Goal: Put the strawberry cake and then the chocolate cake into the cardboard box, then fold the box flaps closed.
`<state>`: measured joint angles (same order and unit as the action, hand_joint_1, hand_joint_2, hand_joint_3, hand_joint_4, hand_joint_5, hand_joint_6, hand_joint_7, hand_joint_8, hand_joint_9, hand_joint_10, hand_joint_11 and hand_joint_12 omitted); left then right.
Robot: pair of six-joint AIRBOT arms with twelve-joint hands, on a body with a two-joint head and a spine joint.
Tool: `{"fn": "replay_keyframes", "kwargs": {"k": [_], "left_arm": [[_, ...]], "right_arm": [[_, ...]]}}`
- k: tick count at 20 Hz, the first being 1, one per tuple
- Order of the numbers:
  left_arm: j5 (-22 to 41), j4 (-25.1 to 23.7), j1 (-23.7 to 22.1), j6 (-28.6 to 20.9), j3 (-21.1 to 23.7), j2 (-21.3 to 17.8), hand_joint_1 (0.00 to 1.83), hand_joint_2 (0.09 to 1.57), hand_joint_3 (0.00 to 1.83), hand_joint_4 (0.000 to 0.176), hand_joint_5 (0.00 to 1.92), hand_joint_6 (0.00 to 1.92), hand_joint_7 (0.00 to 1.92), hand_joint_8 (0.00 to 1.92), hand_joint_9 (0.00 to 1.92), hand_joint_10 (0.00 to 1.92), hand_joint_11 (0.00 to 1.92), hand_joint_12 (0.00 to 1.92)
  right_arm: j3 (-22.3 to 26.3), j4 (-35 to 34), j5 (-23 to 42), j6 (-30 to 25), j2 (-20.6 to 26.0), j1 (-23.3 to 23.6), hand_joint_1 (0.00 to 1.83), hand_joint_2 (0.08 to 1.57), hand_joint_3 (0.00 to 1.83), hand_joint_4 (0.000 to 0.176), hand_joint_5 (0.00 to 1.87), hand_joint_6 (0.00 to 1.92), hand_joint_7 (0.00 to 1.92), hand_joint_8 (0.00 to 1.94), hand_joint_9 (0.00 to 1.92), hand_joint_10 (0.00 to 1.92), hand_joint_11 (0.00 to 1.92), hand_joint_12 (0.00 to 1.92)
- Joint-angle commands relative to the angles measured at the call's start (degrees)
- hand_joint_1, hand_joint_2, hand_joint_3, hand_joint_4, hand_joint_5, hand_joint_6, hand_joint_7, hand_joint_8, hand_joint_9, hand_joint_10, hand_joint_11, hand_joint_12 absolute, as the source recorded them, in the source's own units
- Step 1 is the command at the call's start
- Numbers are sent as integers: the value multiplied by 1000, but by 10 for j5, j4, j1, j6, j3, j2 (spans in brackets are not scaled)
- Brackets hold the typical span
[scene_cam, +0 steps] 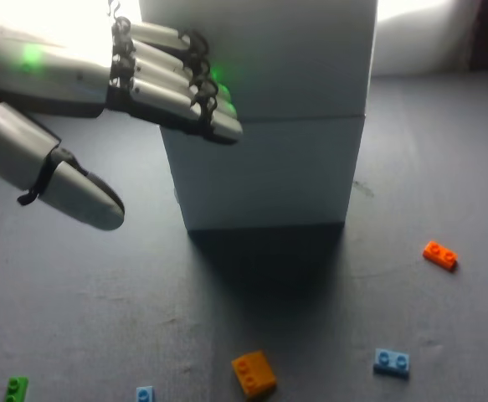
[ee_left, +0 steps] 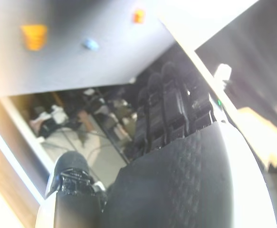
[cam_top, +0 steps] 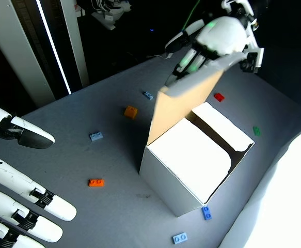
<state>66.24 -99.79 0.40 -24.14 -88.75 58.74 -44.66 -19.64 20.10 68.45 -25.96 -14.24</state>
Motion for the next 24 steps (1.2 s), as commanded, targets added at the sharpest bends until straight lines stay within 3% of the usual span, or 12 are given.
{"fn": "replay_keyframes", "kwargs": {"k": [1, 6, 8, 13, 18, 24], "left_arm": [[-9, 55, -8, -2, -6, -1, 0, 1129, 0, 0, 195, 5, 253, 3, 252, 4, 0, 767], [-56, 62, -8, 1, -37, 27, 0, 1147, 5, 0, 193, 2, 252, 1, 246, 2, 0, 781], [-86, 66, -8, 3, -50, 42, 0, 1172, 12, 0, 184, 0, 246, 0, 247, 2, 0, 791], [-177, 69, 1, 16, -88, 80, 0, 1169, 1, 0, 156, 0, 230, 2, 251, 7, 0, 823], [-199, 55, 16, 16, -103, 95, 0, 1171, 1, 0, 194, 11, 262, 7, 269, 6, 0, 843], [-196, 26, 55, 9, -89, 95, 0, 1185, 2, 0, 205, 6, 272, 4, 278, 3, 0, 832]], "right_arm": [[-2, 1, 69, 1, 7, 9, 0, 1251, 3, 0, 174, 5, 191, 5, 148, 6, 0, 341], [-2, 1, 69, 2, 7, 9, 0, 1246, 0, 0, 153, 2, 199, 1, 153, 4, 0, 284], [-2, 1, 69, 2, 7, 9, 0, 1248, 1, 0, 158, 3, 214, 4, 165, 7, 0, 348], [-2, 1, 68, 4, 7, 8, 0, 1230, 0, 0, 130, 1, 191, 1, 109, 12, 0, 185], [-2, 1, 68, 6, 7, 8, 0, 1231, 0, 0, 168, 8, 215, 5, 168, 22, 0, 378], [-2, 1, 68, 9, 7, 8, 0, 1221, 0, 0, 146, 3, 172, 0, 135, 1, 0, 270]]}}
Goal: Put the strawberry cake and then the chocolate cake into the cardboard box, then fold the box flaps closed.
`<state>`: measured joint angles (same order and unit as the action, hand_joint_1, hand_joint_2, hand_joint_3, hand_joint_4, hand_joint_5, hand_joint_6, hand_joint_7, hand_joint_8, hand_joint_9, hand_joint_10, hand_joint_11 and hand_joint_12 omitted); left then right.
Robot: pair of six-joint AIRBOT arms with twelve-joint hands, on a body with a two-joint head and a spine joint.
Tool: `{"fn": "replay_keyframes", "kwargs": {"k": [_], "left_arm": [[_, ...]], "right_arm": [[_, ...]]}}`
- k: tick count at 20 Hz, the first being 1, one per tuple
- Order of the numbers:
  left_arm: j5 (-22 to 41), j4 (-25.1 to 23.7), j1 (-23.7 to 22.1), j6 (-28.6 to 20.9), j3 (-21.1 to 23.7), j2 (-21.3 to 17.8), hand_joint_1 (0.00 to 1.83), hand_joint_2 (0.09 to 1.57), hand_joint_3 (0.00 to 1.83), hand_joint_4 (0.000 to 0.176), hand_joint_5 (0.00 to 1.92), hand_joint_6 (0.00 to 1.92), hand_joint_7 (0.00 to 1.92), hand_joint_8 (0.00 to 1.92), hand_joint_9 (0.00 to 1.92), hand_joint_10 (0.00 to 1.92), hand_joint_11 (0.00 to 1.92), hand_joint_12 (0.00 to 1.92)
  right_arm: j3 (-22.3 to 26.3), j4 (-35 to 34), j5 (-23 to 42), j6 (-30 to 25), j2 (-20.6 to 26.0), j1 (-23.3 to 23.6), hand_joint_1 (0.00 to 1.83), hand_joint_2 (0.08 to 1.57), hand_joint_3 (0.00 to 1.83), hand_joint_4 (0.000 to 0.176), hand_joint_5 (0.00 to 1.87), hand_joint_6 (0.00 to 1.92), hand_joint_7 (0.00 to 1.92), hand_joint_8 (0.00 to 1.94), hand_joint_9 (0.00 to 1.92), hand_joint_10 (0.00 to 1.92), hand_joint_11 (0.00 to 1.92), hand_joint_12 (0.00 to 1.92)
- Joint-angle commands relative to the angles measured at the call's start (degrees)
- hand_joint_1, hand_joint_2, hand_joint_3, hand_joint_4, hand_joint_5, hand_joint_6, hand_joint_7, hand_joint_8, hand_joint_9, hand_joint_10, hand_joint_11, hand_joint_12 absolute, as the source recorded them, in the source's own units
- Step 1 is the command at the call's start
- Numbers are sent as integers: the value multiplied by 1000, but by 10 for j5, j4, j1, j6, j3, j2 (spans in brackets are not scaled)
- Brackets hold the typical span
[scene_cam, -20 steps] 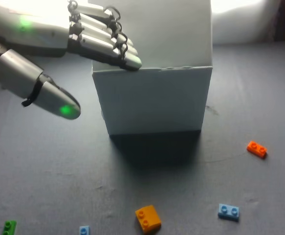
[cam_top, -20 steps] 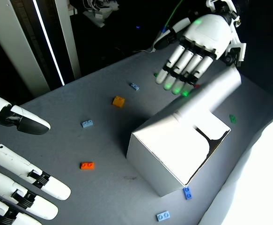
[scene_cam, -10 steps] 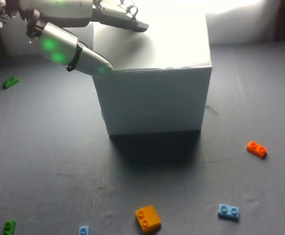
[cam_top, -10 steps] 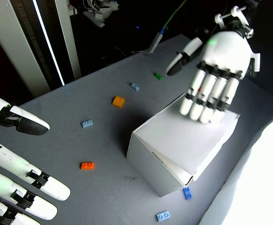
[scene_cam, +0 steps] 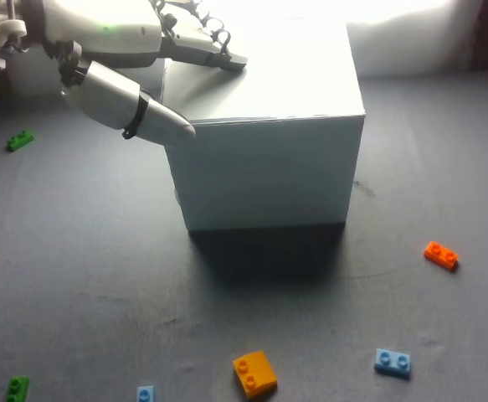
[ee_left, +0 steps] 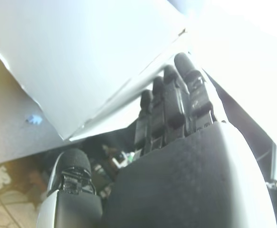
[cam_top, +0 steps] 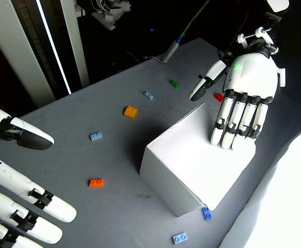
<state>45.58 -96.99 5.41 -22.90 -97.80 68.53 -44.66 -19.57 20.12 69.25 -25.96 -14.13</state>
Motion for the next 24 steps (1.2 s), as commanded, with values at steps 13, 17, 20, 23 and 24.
{"fn": "replay_keyframes", "kwargs": {"k": [13, 17, 20, 23, 24], "left_arm": [[39, -12, -103, -5, -48, -13, 0, 1175, 0, 0, 214, 0, 275, 0, 256, 0, 0, 824], [68, -58, -129, -29, -62, -27, 0, 1182, 1, 0, 212, 4, 274, 4, 249, 2, 0, 801], [102, -83, -138, -40, -75, -37, 0, 1187, 1, 0, 238, 9, 316, 10, 298, 12, 0, 912], [140, -108, -138, -41, -93, -44, 11, 1218, 2, 0, 505, 24, 648, 25, 617, 63, 78, 1241], [154, -112, -138, -41, -99, -48, 52, 1235, 0, 0, 644, 17, 803, 44, 730, 222, 155, 1407]], "right_arm": [[-2, 1, 67, 3, 7, 6, 0, 1230, 1, 0, 163, 10, 225, 5, 183, 17, 0, 473], [-2, 1, 67, 3, 12, -2, 0, 1242, 4, 0, 161, 6, 214, 4, 173, 10, 0, 402], [1, 0, 63, 3, 20, -10, 0, 1250, 3, 0, 232, 26, 273, 12, 233, 27, 0, 622], [12, 1, 52, 4, 39, -12, 0, 1257, 3, 0, 499, 114, 560, 79, 483, 124, 0, 1076], [21, 1, 48, 10, 48, -10, 11, 1254, 0, 0, 656, 180, 740, 134, 641, 219, 0, 1378]]}}
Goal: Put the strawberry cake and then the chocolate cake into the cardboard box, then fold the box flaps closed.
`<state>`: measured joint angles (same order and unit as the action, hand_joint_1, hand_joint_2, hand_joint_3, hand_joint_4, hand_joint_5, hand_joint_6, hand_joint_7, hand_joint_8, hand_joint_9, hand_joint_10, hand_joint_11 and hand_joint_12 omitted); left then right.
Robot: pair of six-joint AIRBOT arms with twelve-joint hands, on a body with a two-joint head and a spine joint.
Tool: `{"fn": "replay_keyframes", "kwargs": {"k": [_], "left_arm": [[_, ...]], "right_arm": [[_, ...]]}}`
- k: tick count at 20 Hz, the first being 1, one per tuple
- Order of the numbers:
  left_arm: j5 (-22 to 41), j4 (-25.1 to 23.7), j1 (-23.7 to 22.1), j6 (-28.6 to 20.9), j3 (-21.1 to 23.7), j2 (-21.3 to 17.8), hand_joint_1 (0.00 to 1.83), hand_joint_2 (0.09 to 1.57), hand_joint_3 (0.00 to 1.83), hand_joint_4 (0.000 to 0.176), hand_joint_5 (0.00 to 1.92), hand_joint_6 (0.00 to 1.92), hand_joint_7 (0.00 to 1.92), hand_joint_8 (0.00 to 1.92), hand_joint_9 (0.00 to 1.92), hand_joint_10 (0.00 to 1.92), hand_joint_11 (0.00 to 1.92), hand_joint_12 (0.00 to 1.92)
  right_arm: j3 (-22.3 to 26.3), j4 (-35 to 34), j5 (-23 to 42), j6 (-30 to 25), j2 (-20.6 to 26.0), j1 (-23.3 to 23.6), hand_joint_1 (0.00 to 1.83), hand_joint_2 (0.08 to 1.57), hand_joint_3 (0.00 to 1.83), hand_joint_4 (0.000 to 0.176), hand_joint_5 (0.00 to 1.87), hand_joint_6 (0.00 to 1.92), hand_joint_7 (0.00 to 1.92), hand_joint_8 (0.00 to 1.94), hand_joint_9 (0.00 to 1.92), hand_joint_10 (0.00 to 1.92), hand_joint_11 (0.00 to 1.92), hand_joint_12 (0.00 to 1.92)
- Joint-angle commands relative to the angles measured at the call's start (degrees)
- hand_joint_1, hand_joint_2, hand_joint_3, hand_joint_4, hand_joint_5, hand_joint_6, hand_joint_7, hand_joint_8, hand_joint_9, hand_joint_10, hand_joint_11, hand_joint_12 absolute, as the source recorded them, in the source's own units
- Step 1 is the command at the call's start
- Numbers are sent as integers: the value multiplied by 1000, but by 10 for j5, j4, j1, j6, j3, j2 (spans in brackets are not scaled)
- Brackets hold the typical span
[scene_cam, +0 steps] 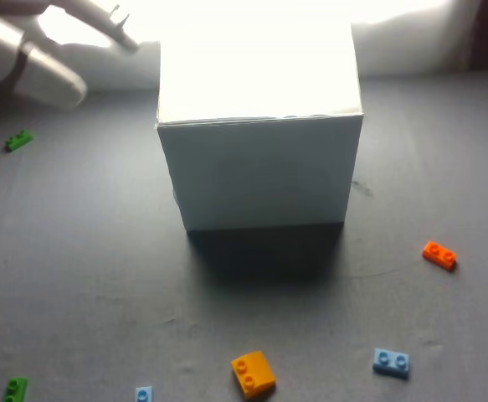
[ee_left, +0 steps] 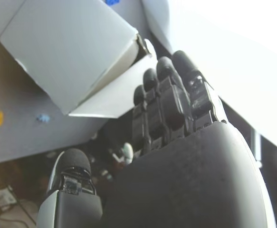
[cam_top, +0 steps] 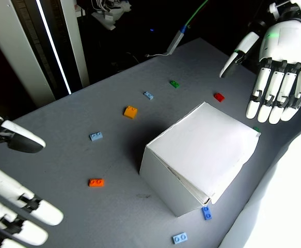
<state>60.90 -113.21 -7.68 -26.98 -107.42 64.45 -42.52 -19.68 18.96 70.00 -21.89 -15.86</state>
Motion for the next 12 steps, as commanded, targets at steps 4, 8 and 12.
{"fn": "replay_keyframes", "kwargs": {"k": [4, 8, 12], "left_arm": [[50, 52, 3, 0, 2, -28, 73, 1282, 2, 0, 910, 650, 881, 1266, 699, 1603, 419, 1883], [74, 82, 39, 0, 44, -58, 0, 1315, 4, 0, 1038, 1197, 1148, 1275, 1023, 1664, 777, 1920], [76, 100, 69, -7, 86, -81, 21, 1351, 3, 0, 1037, 1353, 1182, 1342, 1076, 1690, 872, 1898]], "right_arm": [[32, 38, 58, 4, 37, 17, 5, 1279, 0, 0, 890, 1112, 1078, 943, 804, 1491, 432, 1912], [42, 42, 30, 4, 43, 25, 5, 1279, 1, 0, 1121, 1759, 1295, 1765, 1269, 1903, 1003, 1921], [42, 42, 25, 5, 42, 27, 10, 1275, 0, 154, 1207, 1793, 1306, 1940, 1326, 1921, 1231, 1921]]}}
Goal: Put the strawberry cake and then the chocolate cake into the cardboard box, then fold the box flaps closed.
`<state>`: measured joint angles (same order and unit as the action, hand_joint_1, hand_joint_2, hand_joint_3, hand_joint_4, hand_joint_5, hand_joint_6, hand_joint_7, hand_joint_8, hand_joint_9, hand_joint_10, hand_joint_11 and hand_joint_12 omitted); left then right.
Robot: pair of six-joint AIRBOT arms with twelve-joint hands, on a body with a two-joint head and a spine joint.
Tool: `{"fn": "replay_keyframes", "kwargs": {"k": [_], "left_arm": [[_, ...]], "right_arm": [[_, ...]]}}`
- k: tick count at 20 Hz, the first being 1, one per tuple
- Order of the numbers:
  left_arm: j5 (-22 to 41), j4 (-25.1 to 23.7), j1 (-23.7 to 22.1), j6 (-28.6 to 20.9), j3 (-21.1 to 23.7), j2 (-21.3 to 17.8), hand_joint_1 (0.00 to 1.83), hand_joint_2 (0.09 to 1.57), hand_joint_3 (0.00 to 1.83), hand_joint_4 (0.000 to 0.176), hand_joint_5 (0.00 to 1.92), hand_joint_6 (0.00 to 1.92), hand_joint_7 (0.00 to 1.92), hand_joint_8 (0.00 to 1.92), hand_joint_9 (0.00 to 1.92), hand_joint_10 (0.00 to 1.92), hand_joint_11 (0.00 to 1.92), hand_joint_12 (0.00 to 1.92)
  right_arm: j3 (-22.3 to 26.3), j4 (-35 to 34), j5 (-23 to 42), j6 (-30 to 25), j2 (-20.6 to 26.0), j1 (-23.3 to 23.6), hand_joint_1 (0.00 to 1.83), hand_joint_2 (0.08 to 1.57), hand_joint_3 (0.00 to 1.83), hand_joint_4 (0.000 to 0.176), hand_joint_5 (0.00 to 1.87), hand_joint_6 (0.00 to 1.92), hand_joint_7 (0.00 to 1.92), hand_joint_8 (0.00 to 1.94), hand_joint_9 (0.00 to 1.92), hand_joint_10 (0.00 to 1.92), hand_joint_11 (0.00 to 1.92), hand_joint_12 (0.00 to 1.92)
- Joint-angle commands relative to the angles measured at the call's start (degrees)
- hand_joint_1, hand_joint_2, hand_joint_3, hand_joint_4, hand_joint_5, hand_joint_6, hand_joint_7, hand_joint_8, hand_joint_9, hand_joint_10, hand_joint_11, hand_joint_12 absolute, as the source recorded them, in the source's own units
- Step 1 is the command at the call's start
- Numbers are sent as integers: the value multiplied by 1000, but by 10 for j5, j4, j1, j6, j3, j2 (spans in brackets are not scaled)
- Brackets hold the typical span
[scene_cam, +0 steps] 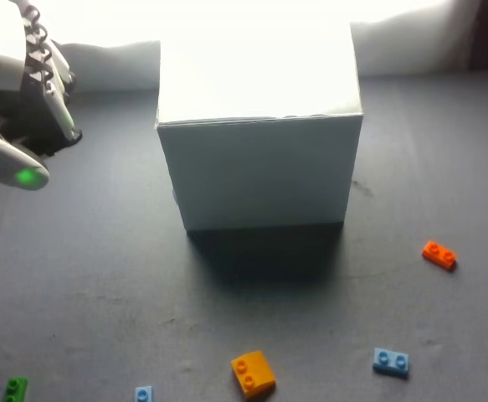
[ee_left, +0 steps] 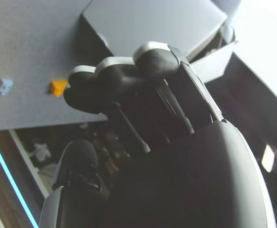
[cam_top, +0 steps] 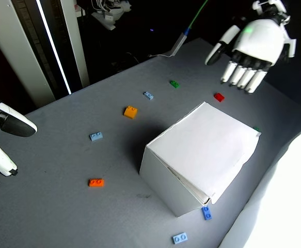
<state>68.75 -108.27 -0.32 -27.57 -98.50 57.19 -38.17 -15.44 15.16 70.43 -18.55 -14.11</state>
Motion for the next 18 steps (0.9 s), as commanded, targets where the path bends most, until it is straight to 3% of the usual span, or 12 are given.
{"fn": "replay_keyframes", "kwargs": {"k": [1, 2, 4, 6, 8, 14, 18], "left_arm": [[-3, 54, -3, -2, -1, -11, 23, 1366, 4, 0, 1022, 1455, 1171, 1395, 1078, 1713, 893, 1908], [-4, 57, 0, -3, 0, -11, 74, 1381, 3, 0, 988, 1556, 1135, 1483, 1064, 1769, 916, 1920], [-11, 60, 4, -4, 0, -12, 98, 1384, 2, 0, 972, 1505, 1116, 1464, 1051, 1770, 910, 1921], [-12, 62, 3, -2, -1, -15, 56, 1377, 0, 0, 958, 1337, 1101, 1396, 1027, 1733, 865, 1920], [-12, 62, -3, 1, -5, -16, 121, 1363, 0, 0, 941, 1455, 1118, 1398, 1046, 1699, 892, 1913], [-9, 53, -10, 20, -17, -14, 195, 1357, 0, 0, 929, 1296, 1090, 1451, 1019, 1759, 847, 1921], [-4, 53, -16, 19, -16, -14, 200, 1367, 2, 0, 907, 1335, 1044, 1502, 958, 1822, 864, 1921]], "right_arm": [[-1, 0, 63, 0, 8, 9, 3, 1276, 1, 172, 1227, 1826, 1333, 1941, 1359, 1921, 1277, 1921], [-1, 0, 63, 1, 8, 10, 5, 1281, 2, 176, 1227, 1828, 1343, 1941, 1379, 1921, 1297, 1921], [-1, 1, 63, 1, 7, 10, 0, 1281, 2, 176, 1223, 1827, 1322, 1941, 1352, 1921, 1266, 1921], [-1, 1, 64, 2, 7, 10, 0, 1287, 3, 176, 1196, 1863, 1299, 1941, 1314, 1921, 1226, 1921], [-1, 2, 66, 2, 7, 10, 0, 1298, 5, 176, 1182, 1892, 1298, 1941, 1318, 1921, 1227, 1921], [-1, 8, 85, 3, -3, 12, 0, 1289, 0, 176, 1185, 1893, 1293, 1941, 1323, 1921, 1253, 1921], [-1, 29, 85, 2, -12, 17, 0, 1311, 6, 176, 1197, 1921, 1306, 1941, 1353, 1921, 1288, 1921]]}}
